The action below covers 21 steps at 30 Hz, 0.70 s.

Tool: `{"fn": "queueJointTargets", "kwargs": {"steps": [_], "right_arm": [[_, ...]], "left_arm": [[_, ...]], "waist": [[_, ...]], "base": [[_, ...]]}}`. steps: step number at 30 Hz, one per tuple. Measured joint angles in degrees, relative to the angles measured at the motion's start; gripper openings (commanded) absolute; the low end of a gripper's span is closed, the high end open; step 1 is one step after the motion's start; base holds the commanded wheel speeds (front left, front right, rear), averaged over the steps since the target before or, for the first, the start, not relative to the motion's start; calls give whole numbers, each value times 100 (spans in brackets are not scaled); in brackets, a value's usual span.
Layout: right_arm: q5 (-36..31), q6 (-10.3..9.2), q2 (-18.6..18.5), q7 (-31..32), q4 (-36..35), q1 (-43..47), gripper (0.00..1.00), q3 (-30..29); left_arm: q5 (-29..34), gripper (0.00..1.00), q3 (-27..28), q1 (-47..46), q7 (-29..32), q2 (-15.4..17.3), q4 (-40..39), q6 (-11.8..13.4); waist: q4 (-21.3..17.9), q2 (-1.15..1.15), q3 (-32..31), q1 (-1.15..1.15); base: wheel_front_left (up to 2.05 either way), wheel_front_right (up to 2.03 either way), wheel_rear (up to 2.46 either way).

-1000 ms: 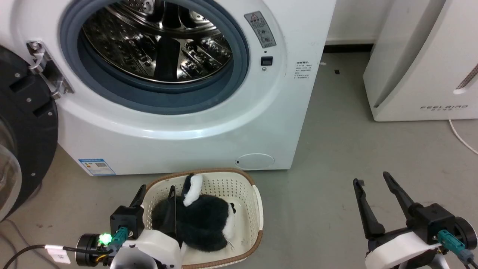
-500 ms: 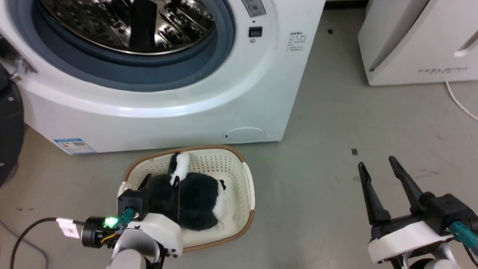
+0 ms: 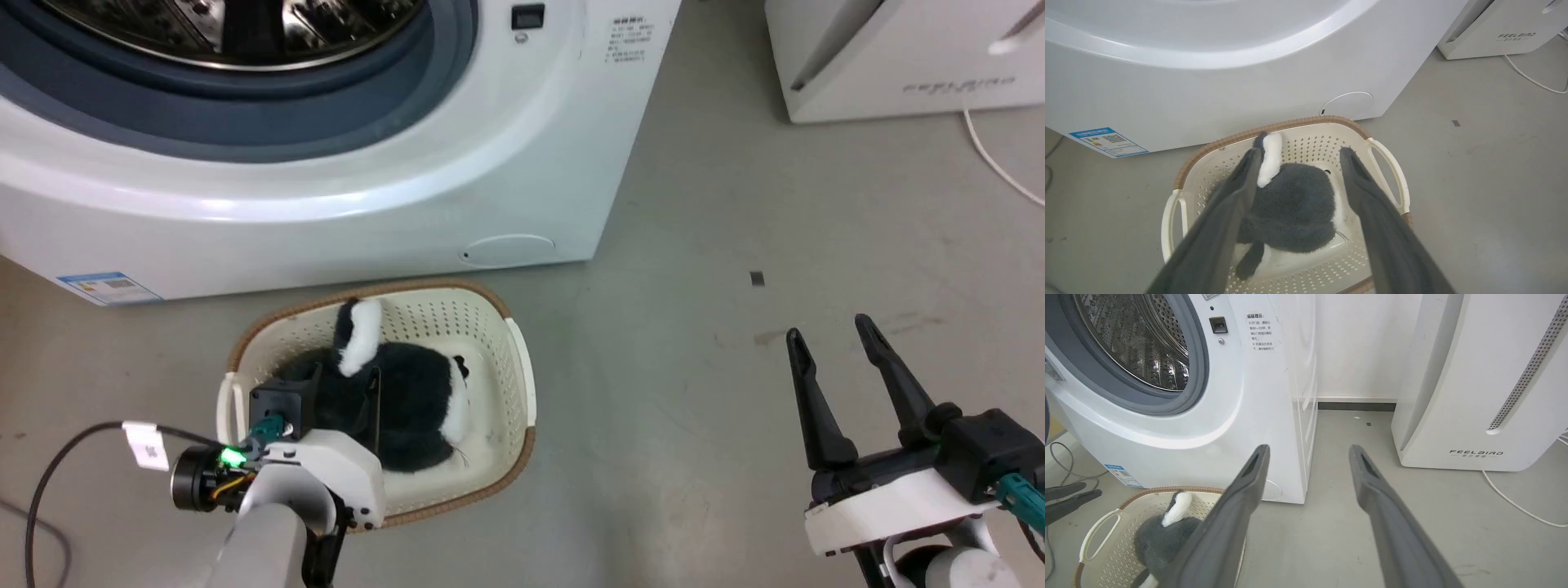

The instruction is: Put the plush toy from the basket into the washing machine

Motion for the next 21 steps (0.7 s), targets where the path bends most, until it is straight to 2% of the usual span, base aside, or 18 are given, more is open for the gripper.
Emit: {"fn": "queueJointTargets", "kwargs": {"steps": [21], "right_arm": [[408,0,0,-238,-220,-304,100,86]], "left_arm": [[-183,100,-238,-1434,22,613,1797,71]], "waist": [[-433,0,1205,0]], "base": [[0,0,0]]}}
